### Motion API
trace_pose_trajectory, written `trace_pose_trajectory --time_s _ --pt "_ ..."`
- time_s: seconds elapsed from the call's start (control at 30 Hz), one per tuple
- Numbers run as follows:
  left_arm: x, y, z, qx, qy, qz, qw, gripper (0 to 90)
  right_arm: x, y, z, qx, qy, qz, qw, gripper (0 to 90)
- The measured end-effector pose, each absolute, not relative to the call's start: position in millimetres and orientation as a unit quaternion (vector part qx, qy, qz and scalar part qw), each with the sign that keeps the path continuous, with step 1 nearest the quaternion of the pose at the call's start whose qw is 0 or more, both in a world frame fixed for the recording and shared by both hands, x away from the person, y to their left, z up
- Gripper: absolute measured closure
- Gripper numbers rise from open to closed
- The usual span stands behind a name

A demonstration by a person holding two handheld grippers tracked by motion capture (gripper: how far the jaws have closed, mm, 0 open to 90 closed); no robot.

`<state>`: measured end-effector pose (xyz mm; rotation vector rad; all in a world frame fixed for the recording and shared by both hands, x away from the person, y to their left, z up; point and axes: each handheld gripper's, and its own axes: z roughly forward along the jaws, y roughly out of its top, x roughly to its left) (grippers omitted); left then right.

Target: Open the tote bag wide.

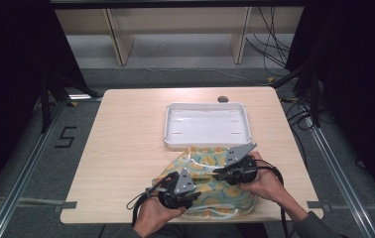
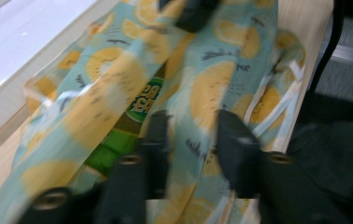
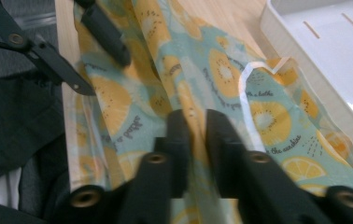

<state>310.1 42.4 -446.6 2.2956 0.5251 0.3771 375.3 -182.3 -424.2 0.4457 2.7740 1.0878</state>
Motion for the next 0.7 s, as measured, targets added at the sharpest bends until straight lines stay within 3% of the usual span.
trace_pose_trajectory --time_s 0.13,0.6,0.7 --pt "309 40 -451 0.904 0.188 0.14 0.358 89.4 393 -181 -423 0.164 0.92 0.345 0.082 90.0" --pt "283 50 -464 0.929 0.155 0.085 0.325 90.0 470 -192 -422 0.248 0.895 0.33 0.167 90.0" --pt "282 51 -464 0.938 0.134 0.081 0.308 90.0 480 -196 -424 0.264 0.89 0.334 0.167 90.0"
